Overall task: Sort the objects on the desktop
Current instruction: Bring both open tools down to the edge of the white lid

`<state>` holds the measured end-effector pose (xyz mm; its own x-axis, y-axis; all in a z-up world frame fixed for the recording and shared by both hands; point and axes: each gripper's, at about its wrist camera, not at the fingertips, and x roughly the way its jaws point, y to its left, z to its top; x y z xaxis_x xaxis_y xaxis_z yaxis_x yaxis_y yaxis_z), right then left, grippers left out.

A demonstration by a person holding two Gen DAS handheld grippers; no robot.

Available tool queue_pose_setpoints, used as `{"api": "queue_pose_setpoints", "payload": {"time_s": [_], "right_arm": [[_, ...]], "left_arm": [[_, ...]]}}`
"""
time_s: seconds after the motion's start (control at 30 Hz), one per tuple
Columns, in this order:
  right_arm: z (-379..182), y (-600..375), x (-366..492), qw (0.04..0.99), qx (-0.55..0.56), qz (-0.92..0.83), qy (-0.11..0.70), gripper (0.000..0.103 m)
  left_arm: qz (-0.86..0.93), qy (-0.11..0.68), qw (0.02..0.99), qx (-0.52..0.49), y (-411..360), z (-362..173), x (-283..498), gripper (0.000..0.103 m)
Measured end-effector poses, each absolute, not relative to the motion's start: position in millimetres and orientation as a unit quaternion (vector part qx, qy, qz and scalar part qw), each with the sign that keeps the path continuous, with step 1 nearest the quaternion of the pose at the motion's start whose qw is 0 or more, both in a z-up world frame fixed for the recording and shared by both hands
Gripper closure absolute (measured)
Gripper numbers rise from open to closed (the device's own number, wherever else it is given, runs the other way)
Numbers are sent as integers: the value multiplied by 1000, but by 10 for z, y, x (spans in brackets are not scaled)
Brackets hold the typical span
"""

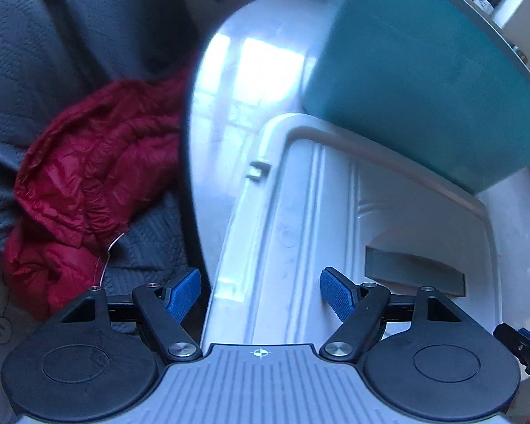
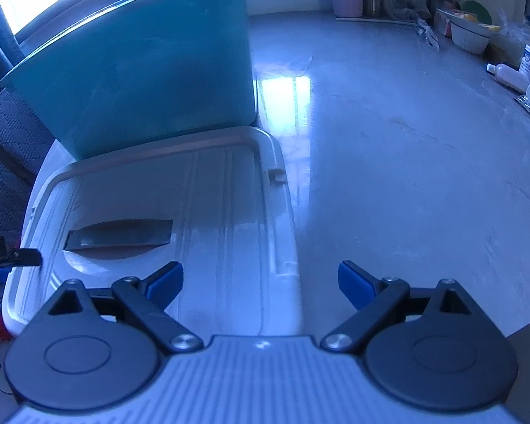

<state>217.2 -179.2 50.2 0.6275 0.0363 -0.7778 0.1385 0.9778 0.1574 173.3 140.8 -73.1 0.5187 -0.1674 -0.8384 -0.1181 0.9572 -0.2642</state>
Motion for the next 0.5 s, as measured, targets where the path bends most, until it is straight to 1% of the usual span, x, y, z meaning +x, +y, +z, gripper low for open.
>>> {"api": "queue_pose_setpoints", "payload": {"time_s": [0.1,0.13,0.2,0.27,0.3,0.5], "right_arm": [[516,-1785,2160,897,99,-29,430,8],[522,-1791,2153,897,100,-30,429,8],[532,-1816,2141,897,106,-32,427,8],[541,-1829,2128,897,109,-32,427,8],[542,-1833,2122,897,109,-33,427,8],[522,-1835,2090,893,116,-37,433,8]], "left_arm": [[-26,492,863,-112,1316,-687,1732,34],[-31,491,866,-95,1281,-664,1723,42],[-36,491,868,-69,1238,-624,1714,51],[-49,499,863,-69,1267,-611,1721,53],[-52,501,861,-65,1275,-603,1711,59],[-72,516,853,-38,1291,-534,1660,58]]}}
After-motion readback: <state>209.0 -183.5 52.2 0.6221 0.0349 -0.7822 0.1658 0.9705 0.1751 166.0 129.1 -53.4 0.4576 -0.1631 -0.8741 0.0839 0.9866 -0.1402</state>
